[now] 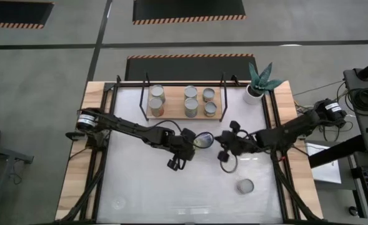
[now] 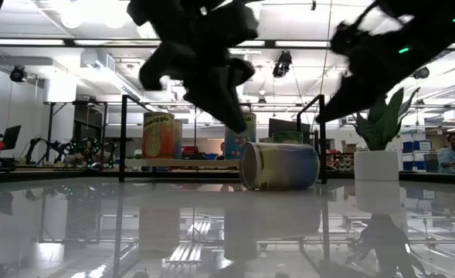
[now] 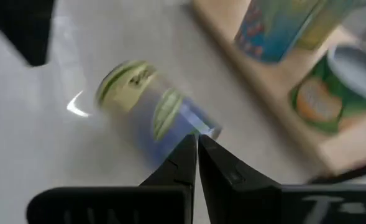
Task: Pick and place cans onto a shelf
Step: Put the canned peas on the shelf
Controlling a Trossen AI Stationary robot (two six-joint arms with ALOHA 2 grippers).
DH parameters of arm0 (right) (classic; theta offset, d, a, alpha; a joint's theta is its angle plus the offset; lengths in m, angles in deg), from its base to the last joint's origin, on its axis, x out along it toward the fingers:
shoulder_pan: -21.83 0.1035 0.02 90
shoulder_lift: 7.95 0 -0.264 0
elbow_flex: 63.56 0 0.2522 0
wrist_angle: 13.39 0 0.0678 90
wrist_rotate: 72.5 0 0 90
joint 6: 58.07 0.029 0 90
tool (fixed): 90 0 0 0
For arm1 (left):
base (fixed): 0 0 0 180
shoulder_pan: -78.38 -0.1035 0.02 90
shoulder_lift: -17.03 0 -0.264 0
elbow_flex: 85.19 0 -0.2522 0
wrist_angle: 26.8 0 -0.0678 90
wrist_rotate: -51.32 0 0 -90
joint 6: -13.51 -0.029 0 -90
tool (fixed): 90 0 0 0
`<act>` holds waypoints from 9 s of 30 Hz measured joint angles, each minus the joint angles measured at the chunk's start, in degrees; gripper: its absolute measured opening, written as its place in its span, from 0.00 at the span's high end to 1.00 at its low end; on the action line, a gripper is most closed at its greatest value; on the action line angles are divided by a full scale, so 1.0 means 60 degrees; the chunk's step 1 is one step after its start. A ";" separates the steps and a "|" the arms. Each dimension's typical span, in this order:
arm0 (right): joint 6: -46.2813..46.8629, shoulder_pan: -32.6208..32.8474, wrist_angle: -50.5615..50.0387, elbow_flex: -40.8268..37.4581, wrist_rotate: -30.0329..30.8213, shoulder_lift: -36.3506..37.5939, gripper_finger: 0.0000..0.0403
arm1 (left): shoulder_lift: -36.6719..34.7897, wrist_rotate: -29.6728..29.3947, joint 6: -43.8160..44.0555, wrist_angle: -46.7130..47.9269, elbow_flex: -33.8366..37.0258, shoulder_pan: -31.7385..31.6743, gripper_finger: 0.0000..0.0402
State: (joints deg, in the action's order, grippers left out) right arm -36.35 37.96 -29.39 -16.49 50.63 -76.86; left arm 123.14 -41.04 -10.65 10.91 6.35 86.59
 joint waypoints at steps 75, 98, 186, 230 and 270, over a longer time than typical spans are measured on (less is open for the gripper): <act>-0.5546 -0.1415 0.6903 0.0877 -0.1921 -0.3231 0.25 | -0.4048 -0.2036 0.4183 -0.2996 0.3017 -0.0137 0.46; -0.5133 -0.1230 0.6405 0.0836 -0.1765 -0.3227 0.25 | -0.1851 -0.2800 0.3600 -0.0542 0.0400 -0.0084 0.04; -0.4737 -0.1102 0.6510 0.0939 -0.2093 -0.3223 0.18 | -0.1601 -0.1761 0.4286 -0.0977 0.0646 -0.0339 0.23; -0.3579 -0.1106 0.3557 0.0920 -0.2093 -0.1302 0.12 | -0.1784 -0.0684 -0.1928 0.5066 -0.1506 -0.3451 0.23; -0.3615 -0.1109 0.3279 0.0913 -0.2093 -0.1482 0.12 | -0.0224 0.1650 -0.0308 0.4011 -0.1328 0.0178 0.22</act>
State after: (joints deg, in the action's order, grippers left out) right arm -58.04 31.31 -9.72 -11.01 38.07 -85.75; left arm 121.80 -31.14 -12.50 34.97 -1.62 87.65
